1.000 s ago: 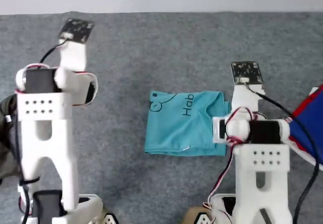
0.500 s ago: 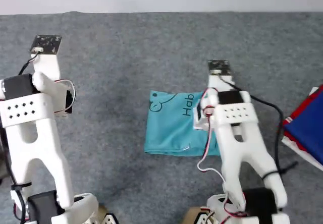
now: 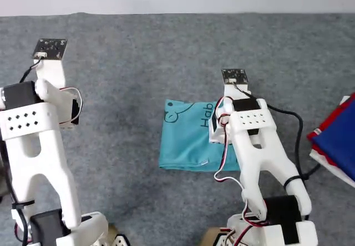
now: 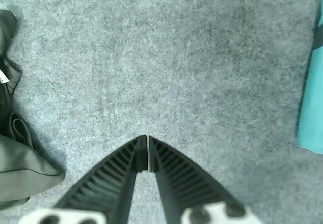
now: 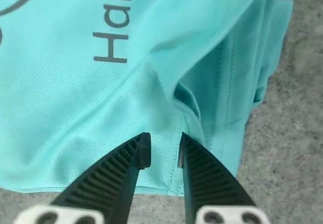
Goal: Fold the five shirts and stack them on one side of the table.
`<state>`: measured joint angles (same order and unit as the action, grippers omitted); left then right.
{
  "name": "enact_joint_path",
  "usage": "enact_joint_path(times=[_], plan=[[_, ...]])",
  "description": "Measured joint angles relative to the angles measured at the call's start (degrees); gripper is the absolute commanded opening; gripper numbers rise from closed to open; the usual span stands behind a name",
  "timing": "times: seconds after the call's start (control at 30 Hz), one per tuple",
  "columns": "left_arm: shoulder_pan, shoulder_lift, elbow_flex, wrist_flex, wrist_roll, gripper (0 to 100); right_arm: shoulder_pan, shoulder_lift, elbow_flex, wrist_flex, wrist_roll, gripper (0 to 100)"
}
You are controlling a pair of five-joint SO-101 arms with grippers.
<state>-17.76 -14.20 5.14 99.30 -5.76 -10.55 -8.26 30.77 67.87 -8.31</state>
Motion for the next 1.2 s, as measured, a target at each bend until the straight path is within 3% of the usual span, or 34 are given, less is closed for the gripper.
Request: enact_joint_path(times=[0.47, 0.73, 0.9, 1.2], plan=[[0.00, 2.11, 0.00, 0.00, 0.00, 1, 3.78, 0.00, -4.66, -0.88, 0.53, 9.8], [0.00, 2.11, 0.00, 0.00, 0.00, 1, 3.78, 7.47, -4.66, -4.92, 0.97, 9.5], [0.00, 2.11, 0.00, 0.00, 0.00, 1, 3.87, 9.23, -4.66, -4.92, 1.05, 1.3], [0.00, 2.11, 0.00, 0.00, 0.00, 1, 4.04, 8.53, -7.74, -0.97, 3.08, 0.9]])
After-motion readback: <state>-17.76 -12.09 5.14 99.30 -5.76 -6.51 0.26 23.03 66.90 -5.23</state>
